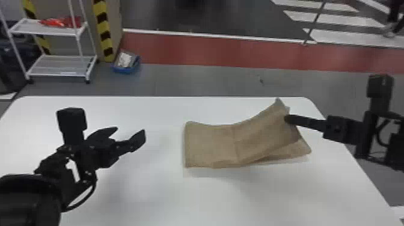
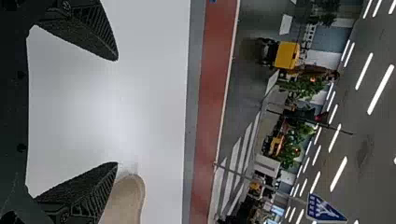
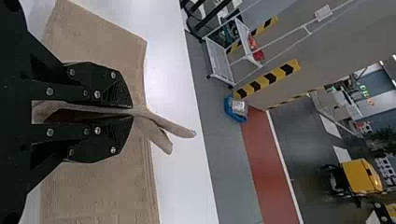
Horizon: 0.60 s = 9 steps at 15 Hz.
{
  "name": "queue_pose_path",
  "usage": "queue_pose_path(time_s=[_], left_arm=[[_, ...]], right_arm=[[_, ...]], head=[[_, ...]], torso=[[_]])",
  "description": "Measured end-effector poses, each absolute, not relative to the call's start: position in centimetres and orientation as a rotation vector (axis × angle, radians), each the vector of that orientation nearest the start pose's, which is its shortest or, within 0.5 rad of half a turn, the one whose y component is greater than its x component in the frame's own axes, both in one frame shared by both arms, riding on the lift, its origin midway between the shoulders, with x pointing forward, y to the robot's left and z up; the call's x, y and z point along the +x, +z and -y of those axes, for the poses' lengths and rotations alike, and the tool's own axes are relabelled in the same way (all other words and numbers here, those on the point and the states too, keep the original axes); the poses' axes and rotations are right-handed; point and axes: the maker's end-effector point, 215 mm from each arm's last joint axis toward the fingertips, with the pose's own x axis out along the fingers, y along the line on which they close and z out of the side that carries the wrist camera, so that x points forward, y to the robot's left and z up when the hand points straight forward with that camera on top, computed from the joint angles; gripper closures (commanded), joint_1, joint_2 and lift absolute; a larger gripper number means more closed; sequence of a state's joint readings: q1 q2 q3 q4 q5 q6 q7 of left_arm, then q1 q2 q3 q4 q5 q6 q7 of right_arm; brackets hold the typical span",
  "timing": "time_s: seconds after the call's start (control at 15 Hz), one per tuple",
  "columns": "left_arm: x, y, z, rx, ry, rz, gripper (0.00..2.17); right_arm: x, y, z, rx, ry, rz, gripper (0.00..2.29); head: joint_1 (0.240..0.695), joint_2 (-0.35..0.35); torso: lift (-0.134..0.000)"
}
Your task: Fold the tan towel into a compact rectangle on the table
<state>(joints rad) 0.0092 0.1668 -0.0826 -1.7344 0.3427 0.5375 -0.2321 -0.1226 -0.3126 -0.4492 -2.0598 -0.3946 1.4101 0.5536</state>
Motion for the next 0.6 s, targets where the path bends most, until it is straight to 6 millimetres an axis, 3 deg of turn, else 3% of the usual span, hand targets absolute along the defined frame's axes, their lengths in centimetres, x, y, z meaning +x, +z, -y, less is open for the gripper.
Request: queue_pose_path(time_s=[0.27, 0.6], left_arm=[[55.3, -41.2, -14.0, -0.183, -0.402, -0.405, 0.09], [54.1, -42.1, -14.0, -0.176, -0.393, -0.427, 0.09]], right_arm=[[51.1, -28.9, 39.1, 0.354, 0.296, -0.601, 1.00], [52.6, -30.0, 42.9, 0.363, 0.283, -0.593, 1.00]], head=[[0.695, -0.248], [0.695, -0.288]], torso=[[-0.124], [-0.124]])
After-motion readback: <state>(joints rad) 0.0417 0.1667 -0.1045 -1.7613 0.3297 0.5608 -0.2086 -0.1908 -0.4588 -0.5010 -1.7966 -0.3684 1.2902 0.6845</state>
